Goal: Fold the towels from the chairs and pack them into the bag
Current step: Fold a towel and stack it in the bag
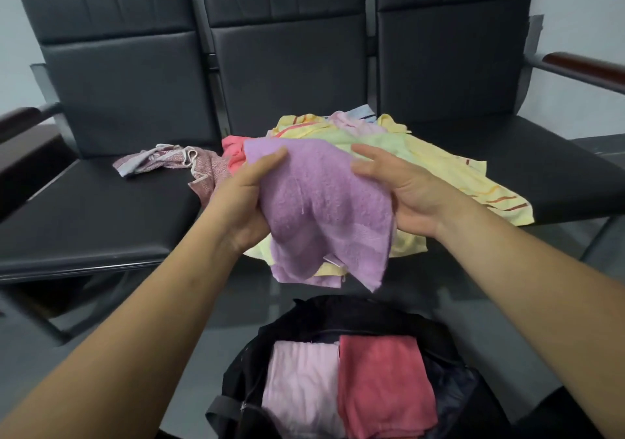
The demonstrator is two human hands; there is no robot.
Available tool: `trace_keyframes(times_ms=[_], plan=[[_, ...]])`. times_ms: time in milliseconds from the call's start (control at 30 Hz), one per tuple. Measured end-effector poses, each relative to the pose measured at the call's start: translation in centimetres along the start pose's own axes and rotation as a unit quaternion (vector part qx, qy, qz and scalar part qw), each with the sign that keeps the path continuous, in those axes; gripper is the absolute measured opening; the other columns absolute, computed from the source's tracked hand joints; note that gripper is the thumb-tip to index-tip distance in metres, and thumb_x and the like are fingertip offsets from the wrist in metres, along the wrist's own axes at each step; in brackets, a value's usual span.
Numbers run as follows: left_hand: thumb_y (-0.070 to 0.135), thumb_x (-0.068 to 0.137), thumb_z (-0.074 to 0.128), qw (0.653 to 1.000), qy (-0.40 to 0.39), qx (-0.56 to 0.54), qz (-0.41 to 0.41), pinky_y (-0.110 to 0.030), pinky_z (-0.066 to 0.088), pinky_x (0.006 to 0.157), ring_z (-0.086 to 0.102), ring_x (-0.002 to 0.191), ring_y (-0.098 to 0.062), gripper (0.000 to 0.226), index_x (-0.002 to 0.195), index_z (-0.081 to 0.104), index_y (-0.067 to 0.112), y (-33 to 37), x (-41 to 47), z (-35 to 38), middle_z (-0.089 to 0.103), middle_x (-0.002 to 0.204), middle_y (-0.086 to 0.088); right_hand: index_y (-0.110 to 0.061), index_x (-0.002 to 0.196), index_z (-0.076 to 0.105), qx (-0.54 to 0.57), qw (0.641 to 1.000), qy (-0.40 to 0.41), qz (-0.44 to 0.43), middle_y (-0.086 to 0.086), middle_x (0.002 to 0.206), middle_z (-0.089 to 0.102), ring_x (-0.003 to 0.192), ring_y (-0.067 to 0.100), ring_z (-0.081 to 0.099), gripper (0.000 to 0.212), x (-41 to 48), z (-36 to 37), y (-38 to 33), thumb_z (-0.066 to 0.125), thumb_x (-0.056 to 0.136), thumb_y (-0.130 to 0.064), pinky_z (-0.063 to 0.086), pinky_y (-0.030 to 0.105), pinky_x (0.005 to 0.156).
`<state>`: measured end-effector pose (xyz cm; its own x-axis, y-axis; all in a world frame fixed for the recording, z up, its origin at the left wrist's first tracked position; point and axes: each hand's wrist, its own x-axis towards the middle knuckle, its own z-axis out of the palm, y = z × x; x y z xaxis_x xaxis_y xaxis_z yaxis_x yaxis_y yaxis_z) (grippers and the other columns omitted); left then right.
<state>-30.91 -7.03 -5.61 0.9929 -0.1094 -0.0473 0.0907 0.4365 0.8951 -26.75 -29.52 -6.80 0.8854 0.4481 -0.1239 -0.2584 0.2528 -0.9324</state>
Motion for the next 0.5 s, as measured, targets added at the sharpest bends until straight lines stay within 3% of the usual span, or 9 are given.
trace_keyframes(times_ms=[67, 167, 300, 367, 500], plan=[[0.011, 0.085, 0.063, 0.999, -0.010, 0.038, 0.015, -0.034, 0.061, 0.078, 0.074, 0.093, -0.022, 0.037, 0.121, 0.065, 0.002, 0.4, 0.2, -0.7, 0.075, 0.103, -0.010, -0.021, 0.140, 0.059, 0.003, 0.999, 0.005, -0.039, 0.016, 0.137, 0.061, 0.119, 0.030, 0.067, 0.071, 0.1, -0.3, -0.2, 0.082, 0.074, -0.010, 0.060, 0.037, 0.087], [-0.005, 0.088, 0.061, 0.988, -0.032, 0.151, 0.026, -0.034, 0.060, 0.081, 0.071, 0.106, -0.026, 0.047, 0.134, 0.058, 0.006, 0.8, 0.5, -2.2, 0.072, 0.119, -0.012, -0.020, 0.119, 0.074, -0.044, 0.994, 0.037, -0.089, 0.016, 0.136, 0.062, 0.121, 0.030, 0.065, 0.050, 0.6, -1.1, -0.4, 0.088, 0.072, -0.008, 0.059, 0.036, 0.088], [0.013, 0.085, 0.071, 0.963, -0.010, 0.269, 0.015, -0.036, 0.061, 0.085, 0.072, 0.105, -0.030, 0.036, 0.121, 0.069, 0.008, 1.0, 0.7, -3.1, 0.075, 0.112, -0.011, -0.030, 0.097, 0.082, -0.179, 0.967, 0.110, -0.142, 0.006, 0.131, 0.065, 0.125, 0.027, 0.062, 0.032, 1.3, -1.9, -0.2, 0.092, 0.071, -0.014, 0.055, 0.042, 0.102], [0.024, 0.082, 0.076, 0.951, 0.021, 0.307, 0.015, -0.047, 0.058, 0.095, 0.072, 0.105, -0.032, 0.034, 0.112, 0.074, 0.007, 0.9, 0.8, -3.1, 0.077, 0.108, -0.011, -0.032, 0.095, 0.082, -0.210, 0.955, 0.140, -0.157, -0.001, 0.130, 0.066, 0.126, 0.023, 0.059, 0.027, 1.4, -1.9, -0.2, 0.089, 0.076, -0.015, 0.054, 0.043, 0.105], [0.037, 0.066, 0.091, 0.960, 0.064, 0.271, 0.036, -0.062, 0.046, 0.106, 0.070, 0.105, -0.037, 0.050, 0.105, 0.076, 0.010, 0.5, 0.8, -2.8, 0.074, 0.112, -0.019, -0.029, 0.093, 0.082, -0.186, 0.957, 0.167, -0.145, 0.004, 0.130, 0.064, 0.125, 0.028, 0.060, 0.023, 1.7, -1.7, 0.0, 0.090, 0.075, -0.016, 0.055, 0.045, 0.102]])
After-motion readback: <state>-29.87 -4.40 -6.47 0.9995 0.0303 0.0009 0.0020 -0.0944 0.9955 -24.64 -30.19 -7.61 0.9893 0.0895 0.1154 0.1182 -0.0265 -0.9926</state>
